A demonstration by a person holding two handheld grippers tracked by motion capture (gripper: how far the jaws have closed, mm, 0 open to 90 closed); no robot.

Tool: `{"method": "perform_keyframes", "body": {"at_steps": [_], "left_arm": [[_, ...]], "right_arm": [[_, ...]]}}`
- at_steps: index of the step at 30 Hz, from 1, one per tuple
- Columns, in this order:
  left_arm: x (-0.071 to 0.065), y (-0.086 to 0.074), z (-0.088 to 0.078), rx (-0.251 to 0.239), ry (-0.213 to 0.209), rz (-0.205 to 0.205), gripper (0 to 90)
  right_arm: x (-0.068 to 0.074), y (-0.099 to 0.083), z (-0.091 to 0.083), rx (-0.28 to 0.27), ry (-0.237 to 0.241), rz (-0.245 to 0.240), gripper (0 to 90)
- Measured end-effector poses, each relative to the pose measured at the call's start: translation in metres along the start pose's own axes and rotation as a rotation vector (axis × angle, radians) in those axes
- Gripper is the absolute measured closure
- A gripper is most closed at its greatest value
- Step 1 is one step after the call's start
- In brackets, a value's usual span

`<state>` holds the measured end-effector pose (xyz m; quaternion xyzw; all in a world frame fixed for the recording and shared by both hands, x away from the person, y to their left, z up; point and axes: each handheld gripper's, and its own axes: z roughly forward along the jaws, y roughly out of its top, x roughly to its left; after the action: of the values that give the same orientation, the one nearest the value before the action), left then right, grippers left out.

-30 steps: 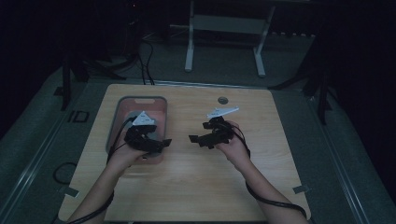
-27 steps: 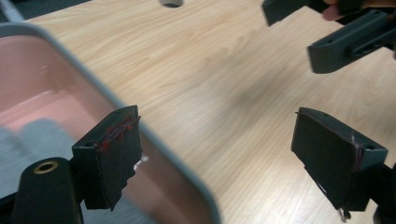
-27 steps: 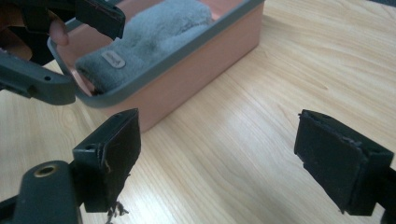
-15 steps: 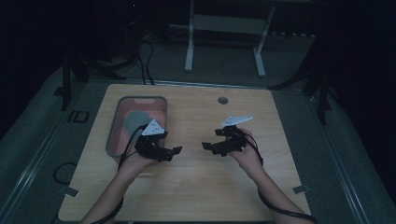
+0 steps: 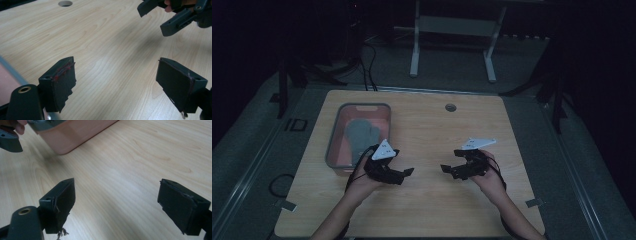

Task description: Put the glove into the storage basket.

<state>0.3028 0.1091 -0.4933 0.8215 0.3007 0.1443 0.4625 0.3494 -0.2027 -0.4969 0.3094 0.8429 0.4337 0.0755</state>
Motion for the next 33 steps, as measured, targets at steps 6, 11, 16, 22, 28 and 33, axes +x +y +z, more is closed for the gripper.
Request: {"method": "perform_keyframes", "body": {"at_steps": [6,11,16,22,28,33], "left_arm": [[-0.014,-0.011,0.011,-0.018,-0.039,0.019,16.3],[-0.025,-0.019,0.02,-0.02,-0.055,0.056,16.3],[-0.032,-0.026,0.027,-0.011,-0.076,0.068,16.3],[-0.035,-0.032,0.031,0.009,-0.075,0.08,16.3],[-0.032,-0.036,0.031,0.005,-0.079,0.06,16.3],[-0.031,-0.04,0.032,0.018,-0.071,0.06,16.3]], "right_arm": [[-0.002,-0.018,-0.01,-0.035,-0.006,-0.001,14.3],[-0.001,-0.034,-0.018,-0.045,-0.028,-0.037,14.0],[-0.004,-0.051,-0.021,-0.024,-0.06,-0.038,14.0],[-0.01,-0.069,-0.025,0.003,-0.09,-0.018,14.1],[-0.014,-0.083,-0.035,0.001,-0.134,-0.011,14.1],[-0.019,-0.092,-0.038,0.003,-0.144,-0.003,14.2]]}}
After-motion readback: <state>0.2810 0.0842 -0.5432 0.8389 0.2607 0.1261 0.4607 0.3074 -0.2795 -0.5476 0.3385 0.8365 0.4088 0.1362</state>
